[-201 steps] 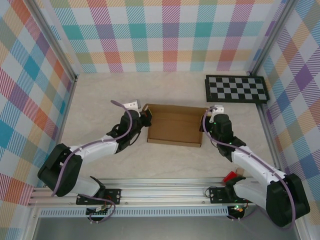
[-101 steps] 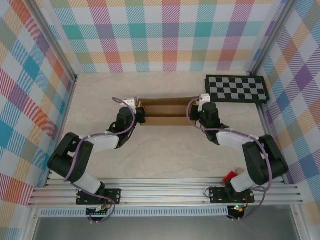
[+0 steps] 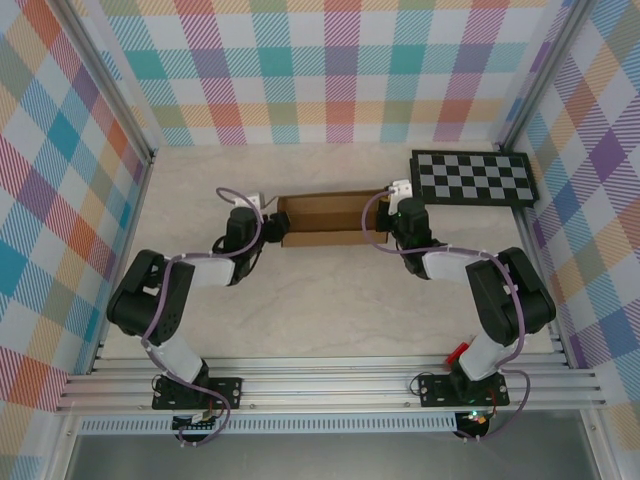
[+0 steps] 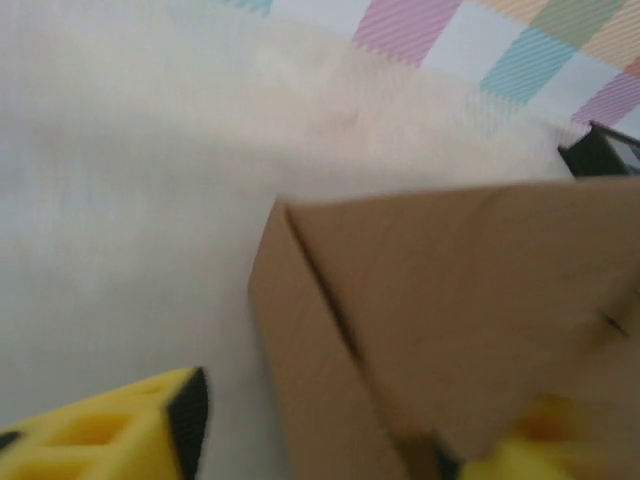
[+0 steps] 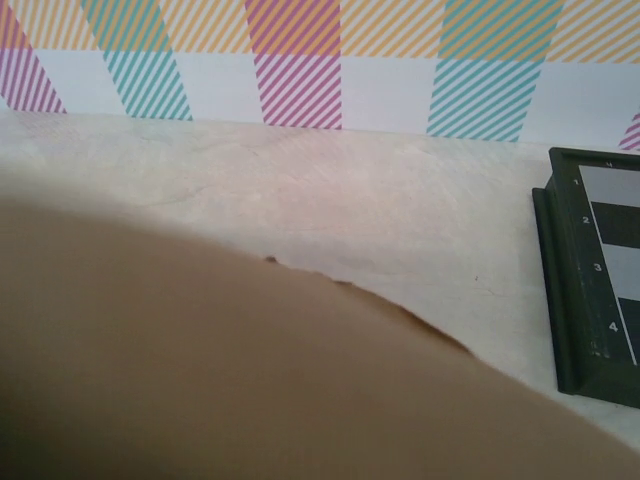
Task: Fold the paper box
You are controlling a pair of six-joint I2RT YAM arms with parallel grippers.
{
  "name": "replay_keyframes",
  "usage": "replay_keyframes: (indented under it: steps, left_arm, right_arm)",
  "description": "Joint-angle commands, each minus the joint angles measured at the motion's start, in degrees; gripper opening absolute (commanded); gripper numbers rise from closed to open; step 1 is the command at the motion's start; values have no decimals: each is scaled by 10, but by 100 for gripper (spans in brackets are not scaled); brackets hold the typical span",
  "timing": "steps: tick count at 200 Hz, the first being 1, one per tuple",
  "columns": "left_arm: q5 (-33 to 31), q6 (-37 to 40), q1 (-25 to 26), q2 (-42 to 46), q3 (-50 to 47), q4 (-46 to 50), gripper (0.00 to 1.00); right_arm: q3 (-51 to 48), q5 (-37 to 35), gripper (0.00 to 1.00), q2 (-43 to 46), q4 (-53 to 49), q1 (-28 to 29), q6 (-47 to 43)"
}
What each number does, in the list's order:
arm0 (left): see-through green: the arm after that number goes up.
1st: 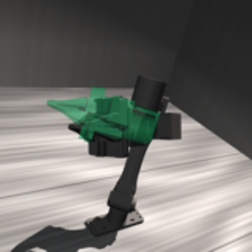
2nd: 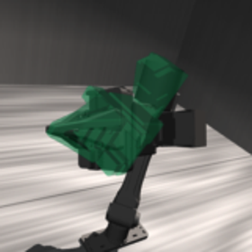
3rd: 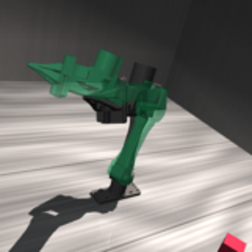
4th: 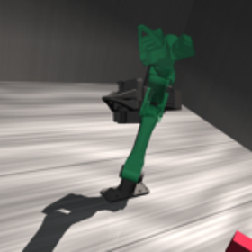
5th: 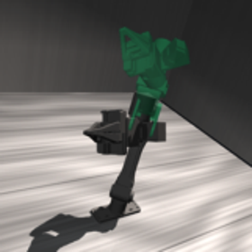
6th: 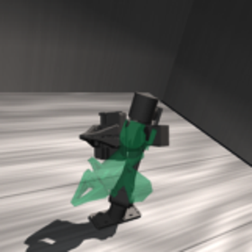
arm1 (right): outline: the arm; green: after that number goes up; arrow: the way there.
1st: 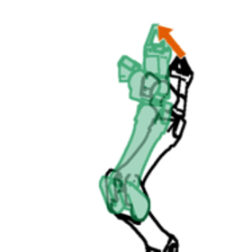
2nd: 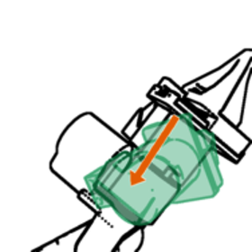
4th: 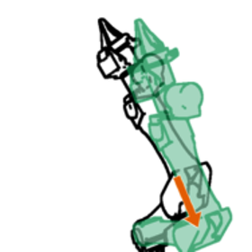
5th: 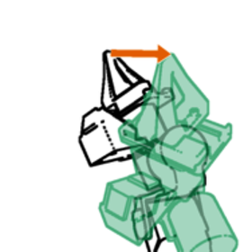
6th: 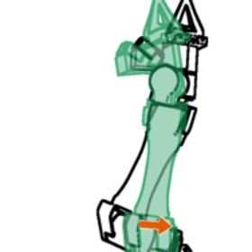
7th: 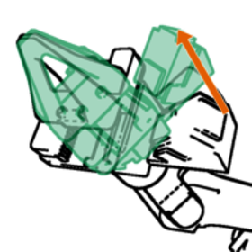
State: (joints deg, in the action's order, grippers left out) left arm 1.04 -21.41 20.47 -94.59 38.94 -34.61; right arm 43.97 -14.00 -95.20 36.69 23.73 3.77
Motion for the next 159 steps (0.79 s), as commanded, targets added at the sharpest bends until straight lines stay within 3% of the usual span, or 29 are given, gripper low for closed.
replay_keyframes:
  steps: [1,18,31,40,57,82,112,133,159]
  left_arm:
    - [44,-106,-2,103,-42,137,69]
    - [68,-76,-2,231,-9,296,61]
    - [31,-73,0,315,73,480,63]
    - [16,-52,0,350,145,576,63]
    - [0,-17,0,352,282,669,62]
    - [-9,40,-1,228,488,748,59]
    - [44,60,0,0,680,820,51]
    - [81,58,12,-122,763,859,49]
    - [68,64,32,-200,810,875,48]
  right_arm:
    - [-4,15,0,-19,-120,15,-1]
    - [-18,17,0,-23,-108,19,8]
    - [-21,16,0,-23,-110,22,13]
    - [-26,14,0,-22,-103,27,7]
    - [-30,11,0,-18,-100,33,1]
    - [-33,6,0,-16,-99,35,-2]
    - [-38,2,0,-14,-92,38,-3]
    - [-44,-3,0,-13,-85,41,-4]
    - [-46,-7,0,-11,-84,45,-8]
